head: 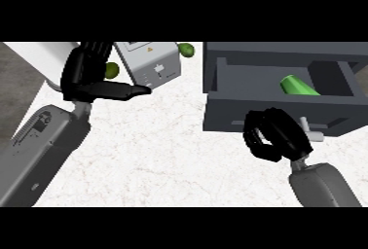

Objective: Pick up the cup, place it into the drawer and close the drawer

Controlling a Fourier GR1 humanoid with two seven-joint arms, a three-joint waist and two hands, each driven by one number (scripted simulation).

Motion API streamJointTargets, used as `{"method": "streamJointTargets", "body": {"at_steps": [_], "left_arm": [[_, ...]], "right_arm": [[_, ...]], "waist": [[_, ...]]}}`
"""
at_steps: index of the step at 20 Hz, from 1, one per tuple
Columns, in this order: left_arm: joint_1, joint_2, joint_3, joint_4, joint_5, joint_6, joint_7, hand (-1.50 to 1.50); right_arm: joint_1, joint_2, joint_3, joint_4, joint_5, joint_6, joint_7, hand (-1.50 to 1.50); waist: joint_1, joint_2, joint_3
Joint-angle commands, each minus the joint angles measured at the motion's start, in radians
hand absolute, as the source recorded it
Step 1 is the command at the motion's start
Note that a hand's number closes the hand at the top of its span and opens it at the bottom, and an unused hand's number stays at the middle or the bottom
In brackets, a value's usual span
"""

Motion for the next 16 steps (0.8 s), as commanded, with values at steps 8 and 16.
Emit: {"method": "streamJointTargets", "body": {"at_steps": [8,16], "left_arm": [[0.177,0.072,0.078,-0.136,-0.007,-0.08,-0.006,-1.5],[0.251,0.106,0.137,-0.135,0.026,-0.199,-0.036,-1.5]], "right_arm": [[-0.409,0.082,-0.116,0.73,0.083,-0.204,-0.188,1.5],[-0.616,0.03,-0.227,1.06,0.047,-0.2,-0.282,1.5]], "waist": [[0.0,0.008,0.001],[0.026,0.023,0.002]]}}
